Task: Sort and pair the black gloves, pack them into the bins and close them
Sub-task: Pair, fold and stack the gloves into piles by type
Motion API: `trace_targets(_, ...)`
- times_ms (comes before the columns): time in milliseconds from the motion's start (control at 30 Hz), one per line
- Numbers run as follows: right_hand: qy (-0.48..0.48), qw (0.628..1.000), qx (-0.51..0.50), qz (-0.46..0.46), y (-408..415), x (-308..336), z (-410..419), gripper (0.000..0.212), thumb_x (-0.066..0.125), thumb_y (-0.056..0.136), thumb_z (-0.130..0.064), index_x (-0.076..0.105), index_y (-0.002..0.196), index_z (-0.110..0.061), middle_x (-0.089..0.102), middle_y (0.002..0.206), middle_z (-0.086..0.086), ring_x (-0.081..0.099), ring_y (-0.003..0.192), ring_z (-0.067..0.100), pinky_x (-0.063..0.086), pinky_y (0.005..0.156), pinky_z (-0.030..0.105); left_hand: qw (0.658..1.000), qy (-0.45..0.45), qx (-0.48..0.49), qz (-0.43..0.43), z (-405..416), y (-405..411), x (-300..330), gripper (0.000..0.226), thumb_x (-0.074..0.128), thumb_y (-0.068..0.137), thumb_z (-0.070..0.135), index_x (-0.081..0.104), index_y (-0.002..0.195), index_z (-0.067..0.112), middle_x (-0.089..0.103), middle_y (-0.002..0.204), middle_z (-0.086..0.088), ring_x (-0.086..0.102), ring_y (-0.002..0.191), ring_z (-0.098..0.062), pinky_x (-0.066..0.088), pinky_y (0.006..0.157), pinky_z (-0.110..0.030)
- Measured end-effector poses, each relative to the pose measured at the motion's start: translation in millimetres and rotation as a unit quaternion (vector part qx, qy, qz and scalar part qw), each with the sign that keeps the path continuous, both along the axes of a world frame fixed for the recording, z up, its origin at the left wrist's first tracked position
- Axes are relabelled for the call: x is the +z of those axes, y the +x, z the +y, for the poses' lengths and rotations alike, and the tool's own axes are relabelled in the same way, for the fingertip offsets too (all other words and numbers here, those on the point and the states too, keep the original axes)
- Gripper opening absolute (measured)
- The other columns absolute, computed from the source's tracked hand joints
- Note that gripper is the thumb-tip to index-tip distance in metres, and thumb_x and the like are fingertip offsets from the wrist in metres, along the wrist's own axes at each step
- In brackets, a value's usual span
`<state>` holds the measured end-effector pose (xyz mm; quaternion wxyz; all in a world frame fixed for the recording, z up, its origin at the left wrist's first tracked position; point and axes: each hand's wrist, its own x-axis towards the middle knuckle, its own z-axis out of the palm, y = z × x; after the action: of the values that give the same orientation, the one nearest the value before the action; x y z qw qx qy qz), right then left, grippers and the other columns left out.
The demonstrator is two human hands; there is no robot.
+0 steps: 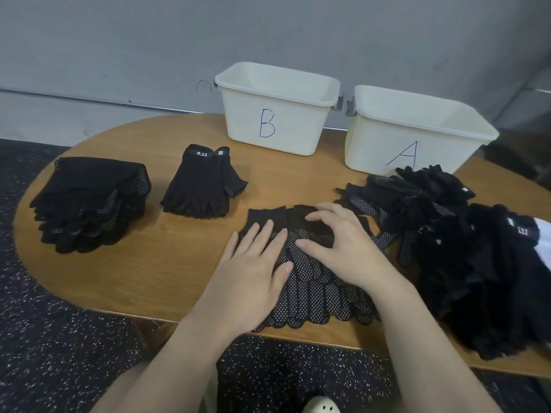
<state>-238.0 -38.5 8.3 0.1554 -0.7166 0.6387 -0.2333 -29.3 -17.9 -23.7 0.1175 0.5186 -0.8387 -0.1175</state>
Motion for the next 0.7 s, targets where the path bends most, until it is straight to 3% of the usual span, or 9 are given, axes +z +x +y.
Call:
trace_targets(167,0.045,0.999,0.0,0.013,-18,-7,9,0.073,0.064,0.089,-0.064,0.046,0.151,-0.031,0.027,0.166,-0.012,0.013,0.155,0.008,0.01,0.118,0.026,1.0,0.007,0.003,-0.017,-7,0,3,0.069,0.015,0.101,0.065,-0.002,0.164,0.042,-0.009,0.172,0.012,-0.014,0.158,-0.009,-0.016,0.126,-0.038)
trace_targets(300,0.044,0.999,0.001,0.017,-18,-11,10,0.072,0.059,0.089,-0.067,0.045,0.151,-0.033,0.026,0.165,-0.015,0.015,0.153,0.005,0.014,0.123,0.031,0.999,-0.028,0.015,-0.001,-14,-4,12,0.074,0.014,0.098,0.072,0.015,0.164,0.039,0.013,0.172,0.008,0.0,0.159,-0.009,-0.011,0.128,-0.035)
trace_targets(367,0.039,0.999,-0.004,0.008,-20,-10,10,0.067,0.061,0.089,-0.064,0.051,0.147,-0.032,0.034,0.161,-0.017,0.025,0.149,0.004,0.022,0.122,0.031,1.0,-0.021,0.015,0.016,-14,-10,12,0.078,0.012,0.096,0.076,0.012,0.164,0.039,0.008,0.173,0.007,-0.002,0.158,-0.008,-0.011,0.127,-0.033)
trace_targets(500,-0.048,0.982,-0.125,-0.133,-27,-1,-2,0.028,0.067,0.095,-0.043,0.072,0.115,-0.025,0.067,0.121,-0.014,0.059,0.114,-0.002,0.046,0.099,0.023,1.0,-0.007,0.015,0.018,-17,-22,5,0.082,0.012,0.093,0.081,-0.002,0.163,0.043,-0.012,0.172,0.008,-0.015,0.157,-0.009,-0.014,0.126,-0.034)
trace_targets(567,-0.073,0.959,-0.199,-0.187,-33,3,-10,0.01,0.067,0.096,-0.033,0.073,0.1,-0.027,0.071,0.104,-0.015,0.063,0.098,-0.007,0.046,0.081,0.01,1.0,-0.01,0.016,0.018,-21,-26,4,0.083,0.01,0.091,0.083,-0.006,0.163,0.044,-0.015,0.171,0.009,-0.018,0.157,-0.009,-0.013,0.127,-0.035)
trace_targets(633,-0.08,0.949,-0.248,-0.179,-39,3,-16,0.008,0.066,0.097,-0.027,0.072,0.1,-0.024,0.071,0.102,-0.014,0.063,0.093,-0.007,0.043,0.07,0.005,1.0,-0.012,0.013,0.02,-24,-28,3,0.084,0.008,0.089,0.085,-0.009,0.162,0.046,-0.017,0.17,0.011,-0.019,0.156,-0.008,-0.014,0.126,-0.035)
trace_targets(700,-0.077,0.946,-0.28,-0.145,-44,1,-22,0.014,0.065,0.098,-0.023,0.071,0.11,-0.02,0.069,0.108,-0.007,0.062,0.094,0.001,0.044,0.073,0.012,1.0,-0.013,0.009,0.023,-26,-28,4,0.083,0.008,0.088,0.086,-0.01,0.161,0.048,-0.019,0.17,0.014,-0.021,0.155,-0.006,-0.016,0.125,-0.033)
